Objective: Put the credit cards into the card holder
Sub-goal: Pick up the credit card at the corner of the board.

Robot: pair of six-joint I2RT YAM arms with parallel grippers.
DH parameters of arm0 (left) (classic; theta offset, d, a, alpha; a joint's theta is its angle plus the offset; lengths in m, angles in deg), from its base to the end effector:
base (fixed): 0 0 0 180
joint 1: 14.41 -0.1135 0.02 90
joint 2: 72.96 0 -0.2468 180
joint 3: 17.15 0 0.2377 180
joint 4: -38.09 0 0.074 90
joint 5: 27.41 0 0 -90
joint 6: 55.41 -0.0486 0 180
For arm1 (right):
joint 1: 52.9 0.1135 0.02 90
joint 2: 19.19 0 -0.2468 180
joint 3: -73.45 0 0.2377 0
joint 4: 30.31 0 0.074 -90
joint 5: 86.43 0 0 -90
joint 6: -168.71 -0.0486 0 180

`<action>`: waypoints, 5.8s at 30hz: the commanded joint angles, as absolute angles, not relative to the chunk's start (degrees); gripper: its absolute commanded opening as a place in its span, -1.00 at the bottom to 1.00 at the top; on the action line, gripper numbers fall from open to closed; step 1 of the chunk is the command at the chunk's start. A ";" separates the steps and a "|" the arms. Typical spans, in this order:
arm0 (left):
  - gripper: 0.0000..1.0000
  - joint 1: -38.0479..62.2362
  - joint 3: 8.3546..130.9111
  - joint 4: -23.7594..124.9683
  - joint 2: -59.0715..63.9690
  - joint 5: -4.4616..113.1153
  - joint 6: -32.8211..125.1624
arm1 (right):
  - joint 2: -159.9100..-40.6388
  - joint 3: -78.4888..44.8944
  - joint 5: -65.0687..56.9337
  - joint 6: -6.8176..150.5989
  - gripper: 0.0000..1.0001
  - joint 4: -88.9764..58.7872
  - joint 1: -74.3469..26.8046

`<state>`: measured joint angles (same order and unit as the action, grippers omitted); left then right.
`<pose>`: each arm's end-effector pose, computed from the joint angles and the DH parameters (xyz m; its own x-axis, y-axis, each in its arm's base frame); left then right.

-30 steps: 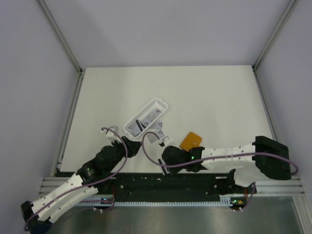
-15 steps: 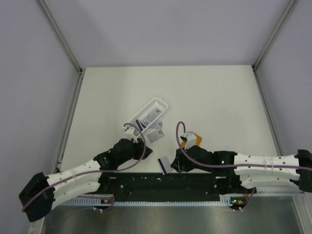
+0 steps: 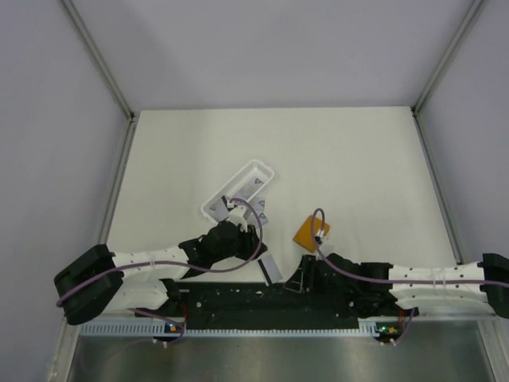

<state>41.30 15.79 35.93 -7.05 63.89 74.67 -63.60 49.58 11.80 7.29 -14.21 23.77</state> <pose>0.1271 -0.1844 0.1467 -0.7455 -0.0492 -0.6646 0.4378 0.7157 -0.5441 0.0446 0.1582 0.1299 -0.9316 0.1372 -0.3366 -0.1680 0.6588 0.7334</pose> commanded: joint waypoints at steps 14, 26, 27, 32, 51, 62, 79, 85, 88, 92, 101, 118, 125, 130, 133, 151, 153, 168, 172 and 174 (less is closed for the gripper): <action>-0.30 44.48 14.25 27.57 -0.36 64.61 75.98 | -71.40 55.84 13.41 -7.16 0.12 -26.32 24.27; -0.32 47.56 11.00 24.23 0.96 66.10 79.41 | -72.54 57.43 14.03 -9.27 0.15 -27.73 24.36; -0.33 47.73 11.09 24.23 1.05 66.10 79.50 | -72.89 57.52 13.86 -9.36 0.15 -28.08 24.36; -0.35 48.96 11.09 24.41 1.13 66.19 79.94 | -74.91 58.48 13.77 -10.33 0.15 -30.89 24.27; -0.26 47.39 17.41 33.37 -6.53 75.34 75.55 | -77.03 60.07 14.91 -11.82 0.15 -32.57 24.36; -0.32 46.50 16.80 28.28 4.82 73.41 75.81 | -75.79 60.42 15.00 -11.91 0.15 -31.51 24.36; -0.41 48.61 12.50 26.60 5.00 70.76 81.00 | -79.04 61.12 15.62 -13.58 0.15 -35.19 24.27; -0.42 49.23 11.53 26.78 4.39 71.11 81.87 | -84.22 61.65 14.56 -14.28 0.15 -41.25 24.36; -0.42 49.75 11.09 26.61 4.21 71.20 82.40 | -87.74 61.47 13.86 -14.37 0.15 -44.77 24.36; -0.42 50.54 10.74 26.78 3.86 71.64 83.11 | -93.01 61.12 12.98 -14.63 0.15 -49.69 24.36; -0.42 50.63 9.94 27.31 2.80 72.34 83.63 | -100.84 61.56 12.10 -15.69 -0.03 -57.52 24.36; -0.43 50.72 9.24 26.43 3.07 72.52 84.43 | -103.48 59.19 13.15 -13.14 -0.90 -57.44 24.27; -0.42 50.81 8.89 26.69 1.14 73.22 85.13 | -106.91 61.82 14.03 -12.61 -1.00 -68.49 24.27; 0.08 50.72 12.13 34.15 -8.76 75.33 85.04 | -102.97 63.32 15.26 -9.63 -1.00 -71.51 24.27; 0.66 50.72 15.12 41.08 -17.03 77.78 84.17 | -96.21 61.74 15.96 -7.17 -1.00 -63.98 24.27; 0.85 50.63 16.89 44.73 -45.01 76.58 83.19 | -35.20 52.86 20.73 17.53 -1.00 -27.81 19.18; 0.82 50.63 16.45 41.39 -44.83 73.76 83.37 | -35.01 52.42 17.74 17.71 -1.00 -29.92 18.30; 0.30 50.63 15.92 30.91 -37.98 62.85 85.13 | -43.98 50.84 9.37 20.34 -1.00 -43.21 17.94; 0.28 50.63 15.83 32.84 -40.17 63.55 84.87 | -41.00 50.05 11.48 21.40 -1.00 -37.94 18.03; 0.27 50.63 15.83 33.63 -40.96 63.99 84.60 | -39.07 50.14 12.45 21.75 -1.00 -36.88 17.94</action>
<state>50.54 16.18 34.80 -38.98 63.93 84.74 -42.22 53.36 10.58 19.64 -37.89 18.48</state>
